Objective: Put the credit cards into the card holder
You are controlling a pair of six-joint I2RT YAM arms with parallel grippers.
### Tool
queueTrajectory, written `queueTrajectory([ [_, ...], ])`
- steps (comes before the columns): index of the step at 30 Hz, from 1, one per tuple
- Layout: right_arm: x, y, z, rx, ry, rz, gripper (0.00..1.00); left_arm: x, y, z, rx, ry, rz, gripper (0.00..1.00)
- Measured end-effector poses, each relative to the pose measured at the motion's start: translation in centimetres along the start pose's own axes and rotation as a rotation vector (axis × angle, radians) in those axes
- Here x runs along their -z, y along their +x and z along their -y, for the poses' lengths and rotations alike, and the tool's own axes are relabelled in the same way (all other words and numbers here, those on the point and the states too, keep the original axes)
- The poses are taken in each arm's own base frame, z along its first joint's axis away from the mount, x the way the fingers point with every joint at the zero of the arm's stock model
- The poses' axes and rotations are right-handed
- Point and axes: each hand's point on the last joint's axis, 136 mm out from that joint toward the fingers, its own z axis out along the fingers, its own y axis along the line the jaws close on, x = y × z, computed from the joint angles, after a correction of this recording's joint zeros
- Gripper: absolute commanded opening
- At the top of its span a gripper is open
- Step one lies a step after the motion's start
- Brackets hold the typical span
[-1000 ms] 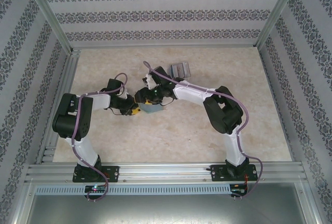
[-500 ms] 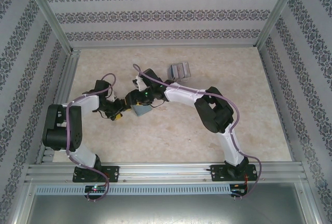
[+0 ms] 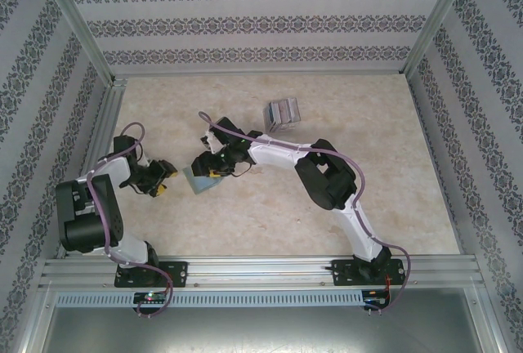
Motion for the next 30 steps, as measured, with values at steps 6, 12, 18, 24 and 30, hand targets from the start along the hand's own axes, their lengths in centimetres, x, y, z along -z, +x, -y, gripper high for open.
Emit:
queueTrajectory([
  [6,0.8,0.1,2.7,0.043,0.159,0.005,0.6,0.5,0.4,0.8,0.004,0.036,0.014,0.55],
  [12,2.0,-0.5,3.5,0.13,0.279,0.014,0.65,0.0,1.2,2.3,-0.046,0.042,-0.011,0.53],
  [18,1.9,0.0,3.5,0.253,0.351,-0.008,0.73,-1.6,1.0,4.3,-0.096,0.049,-0.044,0.52],
  [24,0.3,1.5,3.9,0.397,0.428,-0.049,0.73,-2.5,1.1,3.9,-0.086,0.035,-0.065,0.52],
  [30,-0.2,1.0,4.5,0.484,0.507,-0.037,0.67,-2.6,0.9,4.0,-0.085,0.034,-0.066,0.52],
])
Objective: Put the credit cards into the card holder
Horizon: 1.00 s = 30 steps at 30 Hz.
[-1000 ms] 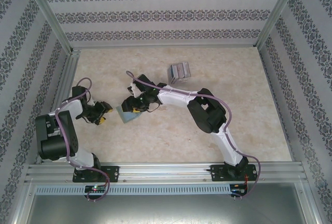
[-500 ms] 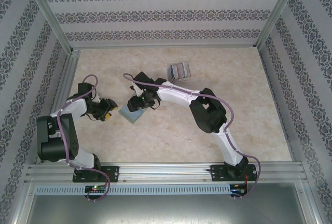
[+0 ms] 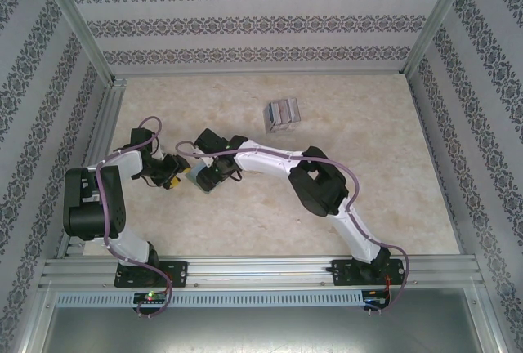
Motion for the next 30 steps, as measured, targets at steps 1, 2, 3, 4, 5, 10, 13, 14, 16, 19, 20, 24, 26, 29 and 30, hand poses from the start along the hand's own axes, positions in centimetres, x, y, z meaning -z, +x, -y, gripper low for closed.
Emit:
queueTrajectory([
  [1,-0.1,-0.2,0.1,0.008,0.013,0.005,0.65,0.0,0.0,0.0,0.0,0.0,0.0,0.52],
  [2,-0.2,-0.4,0.2,0.013,0.024,0.01,0.63,0.0,0.0,0.0,0.0,0.0,0.0,0.52],
  [3,-0.2,-0.5,0.3,0.018,0.035,0.014,0.61,0.0,0.0,0.0,0.0,0.0,0.0,0.52],
  [4,-0.2,-0.5,0.4,0.021,0.042,0.017,0.58,0.0,0.0,0.0,-0.001,0.0,0.001,0.52],
  [5,-0.2,-0.6,0.4,0.023,0.051,0.019,0.54,0.0,-0.1,0.1,-0.001,0.001,0.002,0.52],
  [10,-0.2,-0.9,1.3,0.007,0.1,0.039,0.24,0.1,-0.3,0.3,-0.006,0.005,0.008,0.52],
  [13,-0.1,-1.0,2.1,-0.025,0.106,0.06,0.19,0.2,-0.4,0.4,-0.007,0.007,0.009,0.52],
  [14,-0.1,-0.9,2.3,-0.04,0.098,0.067,0.19,0.2,-0.4,0.4,-0.007,0.007,0.01,0.51],
  [16,0.1,-0.7,2.5,-0.086,0.051,0.085,0.19,0.2,-0.5,0.5,-0.009,0.008,0.011,0.5],
  [19,0.6,0.4,2.8,-0.211,-0.077,0.1,0.19,0.4,-0.7,1.0,-0.015,0.022,0.013,0.48],
  [20,0.8,0.7,3.0,-0.259,-0.116,0.105,0.19,0.4,-0.7,1.2,-0.019,0.028,0.014,0.47],
  [24,1.8,2.5,4.3,-0.512,-0.299,0.144,0.22,0.4,-0.6,2.7,-0.06,0.053,0.009,0.46],
  [26,2.3,2.6,4.6,-0.612,-0.386,0.18,0.25,0.0,-0.1,3.7,-0.092,0.061,-0.001,0.44],
  [29,3.0,2.1,4.5,-0.692,-0.475,0.226,0.44,-1.1,0.7,5.1,-0.142,0.072,-0.031,0.42],
  [30,3.2,2.0,4.3,-0.701,-0.489,0.236,0.45,-1.7,1.0,5.4,-0.155,0.072,-0.046,0.42],
])
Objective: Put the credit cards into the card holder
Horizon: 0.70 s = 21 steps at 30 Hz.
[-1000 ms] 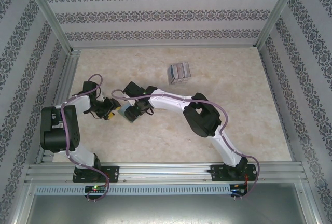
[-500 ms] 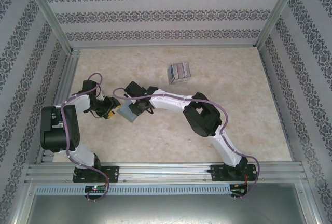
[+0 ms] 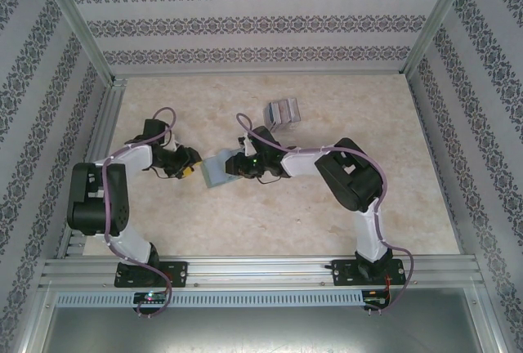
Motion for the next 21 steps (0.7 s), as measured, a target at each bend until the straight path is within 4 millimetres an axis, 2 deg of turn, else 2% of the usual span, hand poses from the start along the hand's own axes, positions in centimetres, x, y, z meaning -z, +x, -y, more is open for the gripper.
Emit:
queueTrajectory([
  [6,0.5,0.0,0.0,0.0,0.035,0.04,0.57,-2.6,1.1,0.2,-0.025,-0.029,-0.067,0.39],
  [9,1.0,0.1,0.3,0.024,0.095,0.057,0.63,-2.7,1.0,0.1,-0.021,-0.035,-0.071,0.37],
  [16,3.3,0.9,1.4,0.039,0.181,0.062,0.69,-3.0,1.0,-0.2,0.0,-0.058,-0.097,0.37],
  [21,5.5,0.2,-0.1,0.048,0.155,0.072,0.71,-3.1,1.0,-0.3,0.015,-0.058,-0.113,0.36],
])
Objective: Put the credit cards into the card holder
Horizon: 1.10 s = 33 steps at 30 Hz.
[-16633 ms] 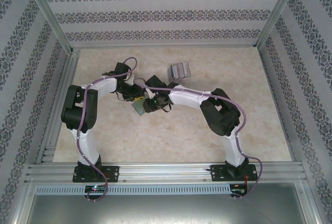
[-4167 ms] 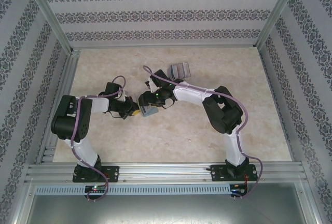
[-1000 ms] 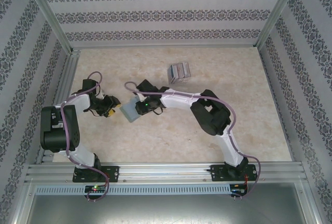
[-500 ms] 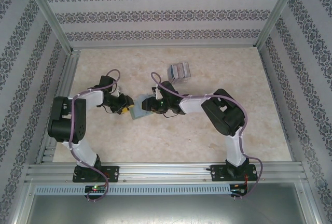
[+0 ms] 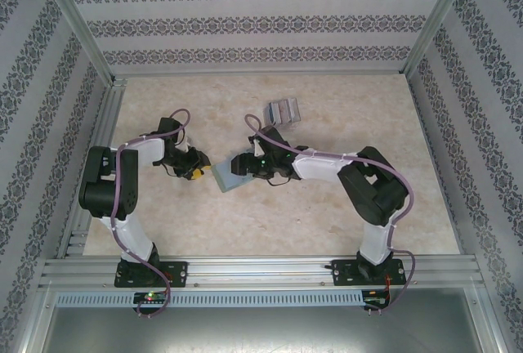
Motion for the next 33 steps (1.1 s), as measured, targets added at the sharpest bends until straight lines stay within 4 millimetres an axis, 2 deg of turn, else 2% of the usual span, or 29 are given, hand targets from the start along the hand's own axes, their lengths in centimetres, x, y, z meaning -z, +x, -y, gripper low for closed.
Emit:
queueTrajectory([
  [2,1.5,-0.7,-0.7,0.013,-0.012,0.019,0.71,0.0,0.0,0.0,0.003,0.001,-0.004,0.36],
  [5,4.2,-1.9,-0.6,0.043,0.029,0.059,0.7,0.0,0.0,0.0,0.003,0.0,-0.005,0.36],
  [10,8.7,-3.8,0.2,0.099,0.119,0.127,0.61,0.2,0.0,0.2,-0.004,0.001,0.001,0.36],
  [12,9.6,-4.5,-0.5,0.129,0.123,0.133,0.53,0.3,0.0,0.2,-0.007,-0.003,0.006,0.36],
  [14,9.6,-4.8,-1.9,0.183,0.117,0.12,0.47,0.3,0.1,0.3,-0.016,-0.008,0.011,0.36],
  [16,8.6,-4.8,-3.3,0.231,0.108,0.096,0.45,0.3,0.1,0.5,-0.027,-0.015,0.017,0.36],
  [18,6.8,-4.3,-4.5,0.268,0.093,0.052,0.42,0.2,0.0,0.9,-0.043,-0.018,0.025,0.36],
  [21,3.0,-2.8,-5.3,0.291,0.067,-0.042,0.41,0.1,-0.1,1.7,-0.07,-0.014,0.034,0.36],
  [24,-1.1,-0.8,-4.6,0.283,0.061,-0.144,0.42,0.0,-0.2,1.8,-0.076,-0.014,0.039,0.36],
  [27,-4.2,0.8,-3.0,0.264,0.078,-0.22,0.41,0.0,-0.2,1.7,-0.076,-0.019,0.043,0.36],
  [30,-5.6,1.7,-1.2,0.243,0.113,-0.259,0.42,0.0,-0.3,1.6,-0.076,-0.025,0.048,0.36],
  [33,-5.4,0.9,-0.7,0.241,0.14,-0.238,0.42,0.0,-0.4,1.5,-0.076,-0.031,0.052,0.36],
])
